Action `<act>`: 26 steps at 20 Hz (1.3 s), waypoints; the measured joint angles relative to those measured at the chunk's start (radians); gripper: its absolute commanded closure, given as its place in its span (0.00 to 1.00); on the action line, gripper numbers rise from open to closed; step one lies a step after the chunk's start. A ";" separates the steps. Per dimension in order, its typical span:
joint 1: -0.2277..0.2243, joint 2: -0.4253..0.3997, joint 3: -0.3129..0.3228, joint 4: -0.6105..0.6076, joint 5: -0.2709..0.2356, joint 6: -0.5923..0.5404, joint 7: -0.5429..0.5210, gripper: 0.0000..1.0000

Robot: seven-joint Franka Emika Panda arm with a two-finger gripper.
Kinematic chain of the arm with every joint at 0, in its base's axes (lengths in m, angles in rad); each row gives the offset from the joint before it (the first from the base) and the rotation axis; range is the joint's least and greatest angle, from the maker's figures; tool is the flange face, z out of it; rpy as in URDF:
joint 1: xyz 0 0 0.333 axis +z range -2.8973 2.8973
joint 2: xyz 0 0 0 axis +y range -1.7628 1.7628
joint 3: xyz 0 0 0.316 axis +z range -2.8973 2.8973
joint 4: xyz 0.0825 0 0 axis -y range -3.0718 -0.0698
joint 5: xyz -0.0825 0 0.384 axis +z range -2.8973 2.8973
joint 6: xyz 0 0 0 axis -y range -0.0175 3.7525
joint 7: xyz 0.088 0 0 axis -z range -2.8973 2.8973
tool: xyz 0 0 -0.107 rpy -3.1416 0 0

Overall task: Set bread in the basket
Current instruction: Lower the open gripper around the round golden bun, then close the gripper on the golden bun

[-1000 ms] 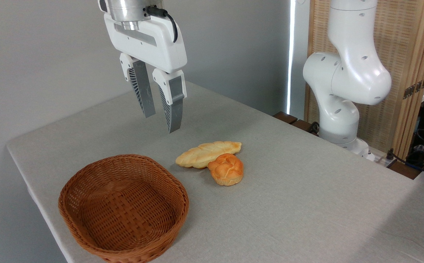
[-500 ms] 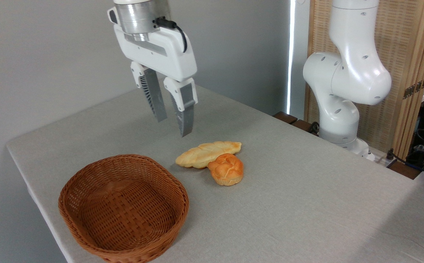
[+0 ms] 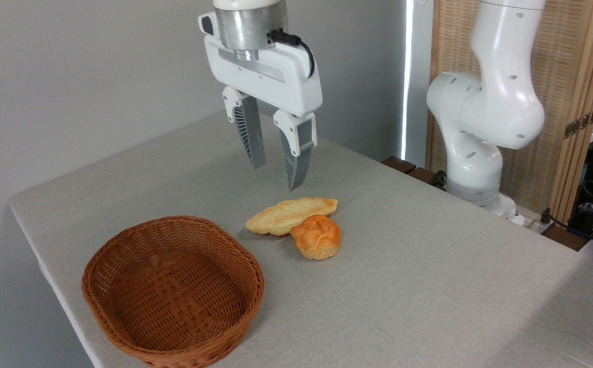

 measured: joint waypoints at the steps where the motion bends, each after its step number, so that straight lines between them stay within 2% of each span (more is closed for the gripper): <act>1: -0.059 -0.016 0.059 -0.026 0.000 0.001 0.001 0.00; 3: -0.164 -0.034 0.178 -0.076 0.000 0.001 0.002 0.00; 5: -0.197 -0.046 0.220 -0.124 0.000 0.006 0.008 0.00; 8: -0.202 -0.075 0.220 -0.191 0.000 0.104 0.008 0.00; 15: -0.201 -0.162 0.226 -0.296 0.003 0.177 0.008 0.00; 17: -0.202 -0.172 0.225 -0.329 0.058 0.177 0.009 0.00; 19: -0.207 -0.165 0.218 -0.346 0.073 0.179 0.009 0.00; 23: -0.215 -0.146 0.216 -0.386 0.077 0.182 0.140 0.00; 26: -0.221 -0.129 0.216 -0.428 0.077 0.269 0.184 0.00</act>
